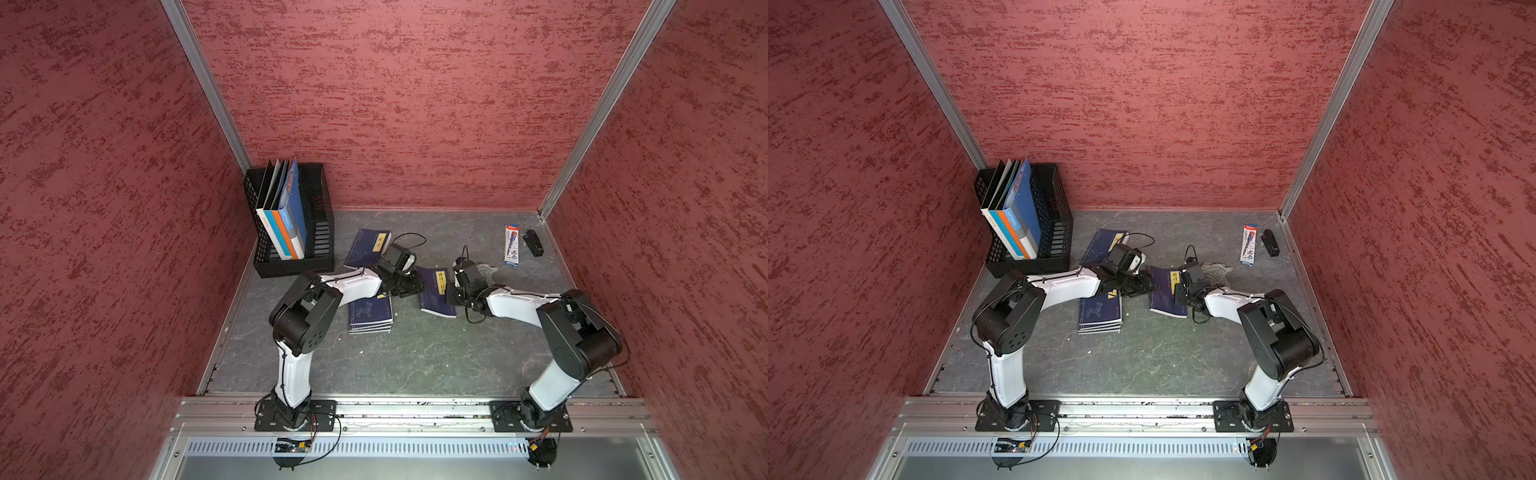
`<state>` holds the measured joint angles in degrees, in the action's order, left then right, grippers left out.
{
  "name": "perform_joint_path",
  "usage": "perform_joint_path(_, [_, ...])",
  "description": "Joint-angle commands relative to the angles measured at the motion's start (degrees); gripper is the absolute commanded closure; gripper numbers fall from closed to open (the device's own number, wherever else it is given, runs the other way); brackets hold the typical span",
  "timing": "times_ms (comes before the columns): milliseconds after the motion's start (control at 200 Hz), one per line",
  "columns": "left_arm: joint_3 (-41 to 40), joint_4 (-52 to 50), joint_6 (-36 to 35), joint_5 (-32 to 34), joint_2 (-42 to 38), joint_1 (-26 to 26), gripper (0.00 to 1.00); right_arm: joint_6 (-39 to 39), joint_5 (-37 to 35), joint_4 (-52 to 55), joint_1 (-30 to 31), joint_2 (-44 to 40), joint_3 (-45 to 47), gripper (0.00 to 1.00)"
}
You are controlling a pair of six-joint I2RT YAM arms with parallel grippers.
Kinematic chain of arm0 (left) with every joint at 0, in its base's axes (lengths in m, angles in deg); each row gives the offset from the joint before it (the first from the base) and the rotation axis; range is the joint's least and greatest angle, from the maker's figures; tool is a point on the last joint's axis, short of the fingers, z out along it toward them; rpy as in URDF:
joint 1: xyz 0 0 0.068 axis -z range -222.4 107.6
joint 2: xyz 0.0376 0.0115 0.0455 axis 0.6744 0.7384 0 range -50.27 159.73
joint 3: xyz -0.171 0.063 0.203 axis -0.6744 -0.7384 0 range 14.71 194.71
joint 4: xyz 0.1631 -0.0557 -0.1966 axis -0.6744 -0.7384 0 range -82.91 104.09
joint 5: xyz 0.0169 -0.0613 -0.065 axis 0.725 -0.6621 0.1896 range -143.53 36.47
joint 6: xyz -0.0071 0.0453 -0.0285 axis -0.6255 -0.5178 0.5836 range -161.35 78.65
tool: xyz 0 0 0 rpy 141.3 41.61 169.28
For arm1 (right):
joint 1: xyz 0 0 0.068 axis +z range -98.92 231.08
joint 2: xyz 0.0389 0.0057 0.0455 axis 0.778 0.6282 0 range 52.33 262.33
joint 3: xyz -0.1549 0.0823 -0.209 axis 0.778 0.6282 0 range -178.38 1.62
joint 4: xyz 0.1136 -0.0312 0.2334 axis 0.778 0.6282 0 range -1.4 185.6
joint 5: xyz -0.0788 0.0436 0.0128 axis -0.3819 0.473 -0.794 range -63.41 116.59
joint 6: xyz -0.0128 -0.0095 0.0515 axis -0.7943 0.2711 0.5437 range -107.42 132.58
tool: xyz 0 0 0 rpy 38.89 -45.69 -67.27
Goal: Wipe the cover of the book
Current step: Pick up the book from the center of the board.
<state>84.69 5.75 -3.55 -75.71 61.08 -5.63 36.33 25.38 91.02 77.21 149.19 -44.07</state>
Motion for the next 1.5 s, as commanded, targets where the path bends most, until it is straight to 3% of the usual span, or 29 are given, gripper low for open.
perform_joint_path(0, [3.05, 3.38, 1.84, -1.56, 0.96, -0.04, 0.58, -0.20, 3.41, 5.00, 0.37, 2.20, 2.34, 0.77])
perform_joint_path(306, [5.16, 1.59, 5.13, -2.33, 3.48, -1.57, 0.49, -0.11, 3.66, 4.25, 0.24, 2.19, 3.29, 0.77])
perform_joint_path(571, [4.58, 4.72, 8.32, -5.68, 5.17, -2.84, 0.49, 0.03, 4.01, 3.54, 0.15, 2.48, 3.67, 0.77])
perform_joint_path(802, [4.47, 8.52, 9.59, -8.44, 5.61, -3.29, 0.62, -0.01, 3.94, 3.35, 0.06, 2.28, 3.81, 0.77])
perform_joint_path(997, [5.15, 9.42, 9.92, -11.20, 5.59, -3.03, 0.67, 0.15, 3.77, 3.15, 0.06, 2.03, 4.01, 0.77])
perform_joint_path(1167, [4.03, 8.35, 9.43, -10.17, 4.50, -3.27, 0.80, 0.16, 3.50, 3.19, -0.07, 1.73, 4.09, 0.77])
perform_joint_path(1298, [3.39, 8.10, 8.96, -10.13, 3.65, -3.62, 0.91, -0.27, 3.12, 3.37, -0.04, -0.04, 4.19, 0.73])
perform_joint_path(1498, [3.63, 4.22, 6.86, -9.55, 0.74, -3.55, 0.95, -1.32, 2.62, 5.50, -0.07, -4.07, 2.70, 0.61])
